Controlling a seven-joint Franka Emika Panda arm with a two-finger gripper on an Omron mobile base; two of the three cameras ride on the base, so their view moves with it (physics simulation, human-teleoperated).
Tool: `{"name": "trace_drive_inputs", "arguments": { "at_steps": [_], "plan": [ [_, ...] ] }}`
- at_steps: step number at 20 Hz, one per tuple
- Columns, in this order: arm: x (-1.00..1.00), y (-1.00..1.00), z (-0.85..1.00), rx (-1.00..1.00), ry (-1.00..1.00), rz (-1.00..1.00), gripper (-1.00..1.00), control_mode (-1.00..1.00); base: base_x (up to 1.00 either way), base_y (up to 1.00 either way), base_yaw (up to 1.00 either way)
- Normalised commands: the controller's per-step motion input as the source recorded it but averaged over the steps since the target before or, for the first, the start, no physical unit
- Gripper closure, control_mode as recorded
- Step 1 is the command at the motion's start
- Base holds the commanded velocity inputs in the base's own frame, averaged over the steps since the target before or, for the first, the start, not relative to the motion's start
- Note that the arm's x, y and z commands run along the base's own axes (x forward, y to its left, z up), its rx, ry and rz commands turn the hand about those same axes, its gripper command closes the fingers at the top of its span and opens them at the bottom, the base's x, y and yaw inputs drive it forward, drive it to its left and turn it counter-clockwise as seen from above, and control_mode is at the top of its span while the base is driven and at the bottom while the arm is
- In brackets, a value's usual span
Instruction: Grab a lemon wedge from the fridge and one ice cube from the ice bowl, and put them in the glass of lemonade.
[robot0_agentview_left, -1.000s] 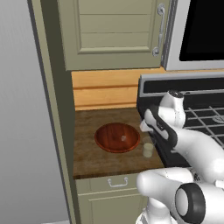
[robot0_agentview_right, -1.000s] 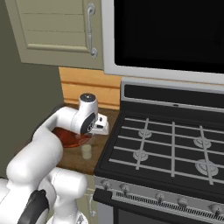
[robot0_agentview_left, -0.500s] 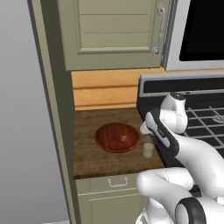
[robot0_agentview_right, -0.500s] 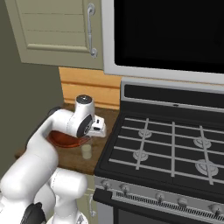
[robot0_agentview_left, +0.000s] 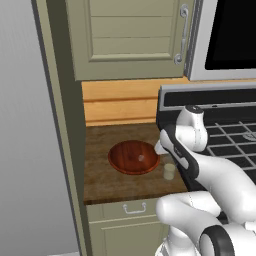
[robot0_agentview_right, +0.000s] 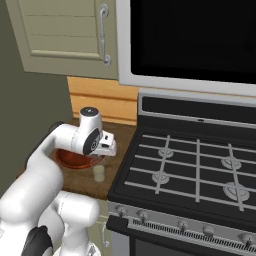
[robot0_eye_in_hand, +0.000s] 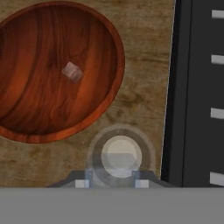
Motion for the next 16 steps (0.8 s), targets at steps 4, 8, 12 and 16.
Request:
{"name": "trace_drive_inputs", "arguments": {
  "at_steps": [4, 8, 12, 16],
  "plan": [
    [0.00, -0.01, 0.00, 0.00, 0.00, 0.00, 1.00, -1.00, 0.00, 0.00, 0.00],
    [0.02, 0.00, -0.01, 0.00, 0.02, 0.00, 1.00, -1.00, 0.00, 0.00, 0.00],
    [0.06, -0.01, -0.15, 0.00, 0.02, 0.00, 1.00, -1.00, 0.00, 0.00, 0.00],
    [0.10, -0.02, -0.01, 0.00, 0.00, 0.00, 1.00, -1.00, 0.00, 0.00, 0.00]
  ]
}}
